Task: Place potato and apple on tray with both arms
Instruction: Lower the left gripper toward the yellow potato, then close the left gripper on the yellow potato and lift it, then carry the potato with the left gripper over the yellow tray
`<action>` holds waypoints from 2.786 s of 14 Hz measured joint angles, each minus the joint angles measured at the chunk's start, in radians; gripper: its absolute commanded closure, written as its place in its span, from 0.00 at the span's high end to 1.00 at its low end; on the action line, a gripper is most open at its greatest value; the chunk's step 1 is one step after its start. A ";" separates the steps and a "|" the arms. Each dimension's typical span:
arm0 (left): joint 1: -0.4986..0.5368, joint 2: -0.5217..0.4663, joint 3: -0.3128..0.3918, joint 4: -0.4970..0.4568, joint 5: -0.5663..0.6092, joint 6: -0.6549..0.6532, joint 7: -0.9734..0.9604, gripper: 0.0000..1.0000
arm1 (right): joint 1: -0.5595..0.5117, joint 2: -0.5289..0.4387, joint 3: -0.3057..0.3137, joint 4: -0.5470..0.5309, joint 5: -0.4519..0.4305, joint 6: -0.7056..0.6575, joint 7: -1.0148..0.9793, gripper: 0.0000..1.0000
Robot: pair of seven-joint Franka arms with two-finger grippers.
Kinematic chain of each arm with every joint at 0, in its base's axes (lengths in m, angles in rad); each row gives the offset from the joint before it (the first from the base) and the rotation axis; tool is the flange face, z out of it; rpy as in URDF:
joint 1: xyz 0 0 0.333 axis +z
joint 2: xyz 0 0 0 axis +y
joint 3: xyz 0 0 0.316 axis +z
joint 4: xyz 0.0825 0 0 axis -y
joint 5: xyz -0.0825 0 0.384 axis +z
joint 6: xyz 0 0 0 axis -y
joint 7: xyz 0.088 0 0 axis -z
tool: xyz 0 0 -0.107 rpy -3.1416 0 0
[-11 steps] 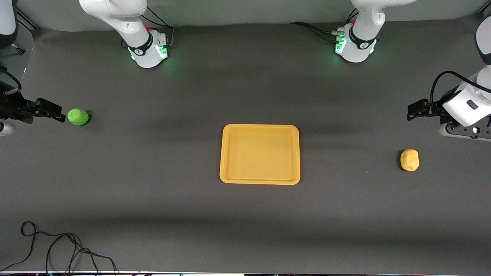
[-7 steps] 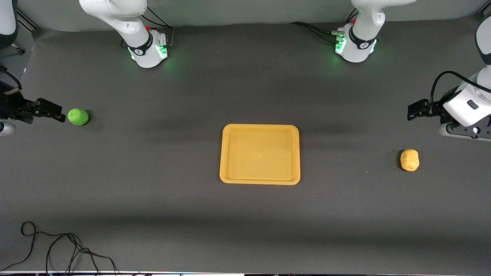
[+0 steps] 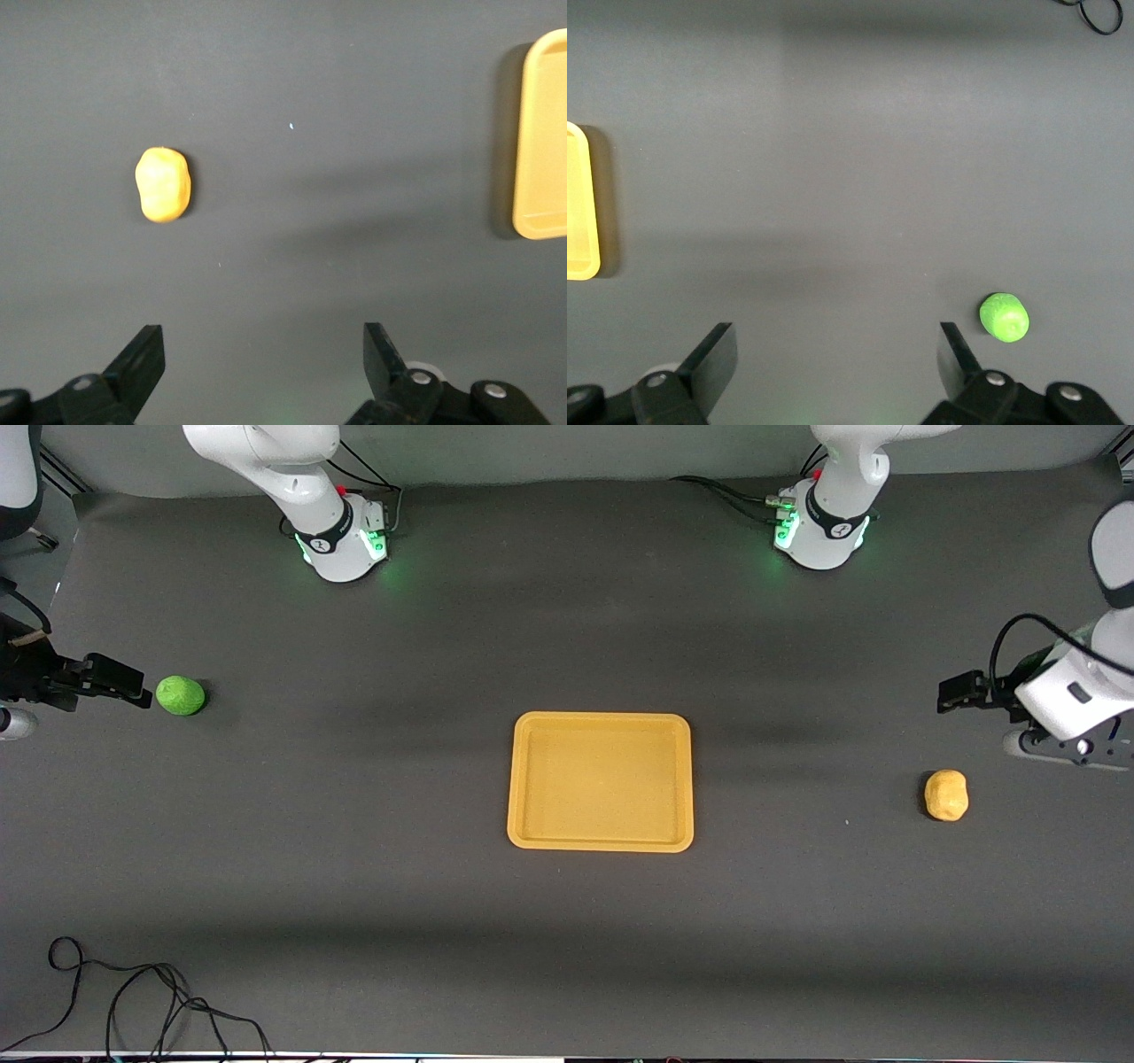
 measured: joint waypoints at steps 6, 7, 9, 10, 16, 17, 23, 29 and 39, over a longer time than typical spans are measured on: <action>0.068 0.175 0.004 -0.148 0.000 0.372 0.113 0.99 | 0.001 0.001 -0.001 0.000 0.006 0.000 0.001 1.00; 0.089 0.187 0.005 -0.168 0.000 0.411 0.137 0.99 | 0.001 0.001 -0.001 0.000 0.006 0.000 0.001 1.00; 0.106 0.210 0.005 -0.197 0.001 0.463 0.174 0.99 | 0.001 0.001 -0.001 0.000 0.006 0.000 0.001 1.00; 0.109 0.224 0.005 -0.203 0.003 0.493 0.198 1.00 | 0.002 0.001 -0.001 0.000 0.006 0.000 0.001 1.00; 0.179 0.417 0.009 -0.214 0.018 0.765 0.315 0.91 | 0.005 0.003 -0.001 0.003 0.006 0.000 0.001 1.00; 0.180 0.433 0.009 -0.213 0.024 0.778 0.315 0.69 | 0.005 0.004 -0.002 0.003 0.005 0.000 -0.001 1.00; 0.187 0.384 0.009 -0.196 0.029 0.627 0.315 0.05 | 0.001 0.004 -0.148 -0.010 -0.053 0.000 -0.189 1.00; 0.090 0.266 -0.035 -0.098 0.023 0.345 0.038 0.05 | -0.012 -0.136 -0.475 -0.239 -0.053 0.123 -0.505 1.00; -0.427 0.402 -0.048 -0.032 -0.060 0.609 -0.633 0.07 | -0.003 -0.461 -0.638 -0.731 -0.173 0.391 -0.541 1.00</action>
